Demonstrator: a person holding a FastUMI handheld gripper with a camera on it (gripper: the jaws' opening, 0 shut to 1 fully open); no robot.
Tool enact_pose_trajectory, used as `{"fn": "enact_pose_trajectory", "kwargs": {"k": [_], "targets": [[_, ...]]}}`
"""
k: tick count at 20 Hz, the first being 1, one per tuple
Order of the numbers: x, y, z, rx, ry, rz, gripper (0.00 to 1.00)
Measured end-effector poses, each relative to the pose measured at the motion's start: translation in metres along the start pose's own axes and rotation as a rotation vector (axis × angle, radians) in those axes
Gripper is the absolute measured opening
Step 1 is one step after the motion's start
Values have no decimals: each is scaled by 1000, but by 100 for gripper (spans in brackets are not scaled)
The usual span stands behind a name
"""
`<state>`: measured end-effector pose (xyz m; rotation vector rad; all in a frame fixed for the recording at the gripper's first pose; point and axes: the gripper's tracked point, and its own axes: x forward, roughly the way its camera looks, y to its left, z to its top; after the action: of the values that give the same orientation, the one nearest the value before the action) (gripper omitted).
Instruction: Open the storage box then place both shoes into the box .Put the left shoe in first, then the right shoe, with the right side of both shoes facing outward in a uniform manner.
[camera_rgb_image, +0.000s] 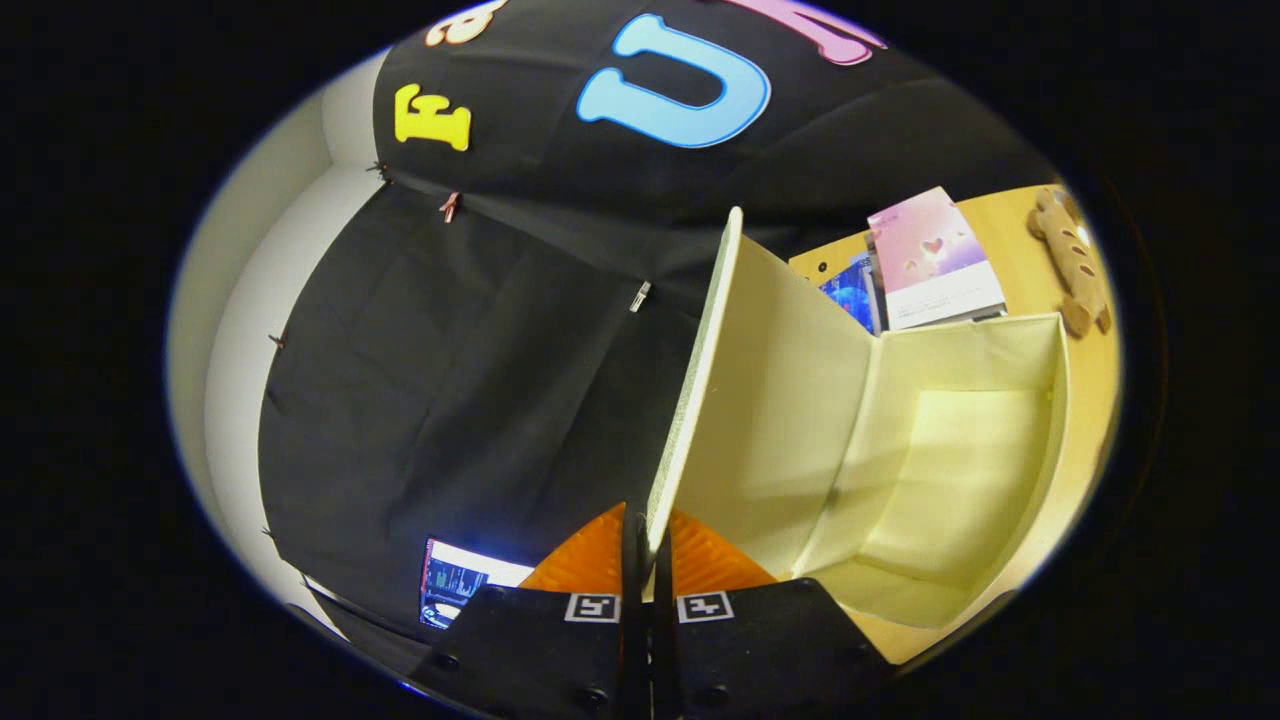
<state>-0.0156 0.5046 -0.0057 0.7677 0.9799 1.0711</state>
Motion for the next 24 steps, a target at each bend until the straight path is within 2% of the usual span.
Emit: {"fn": "enact_pose_trajectory", "kwargs": {"k": [5,11,18,21,23,24], "targets": [[63,12,-17,-4,25,-39,6],[137,-7,-44,-16,55,-91,7],[185,-55,-79,-62,142,-193,7],[193,-69,-88,-92,169,-227,12],[185,-71,-90,-122,174,-240,29],[177,-70,-88,-144,171,-245,50]]}}
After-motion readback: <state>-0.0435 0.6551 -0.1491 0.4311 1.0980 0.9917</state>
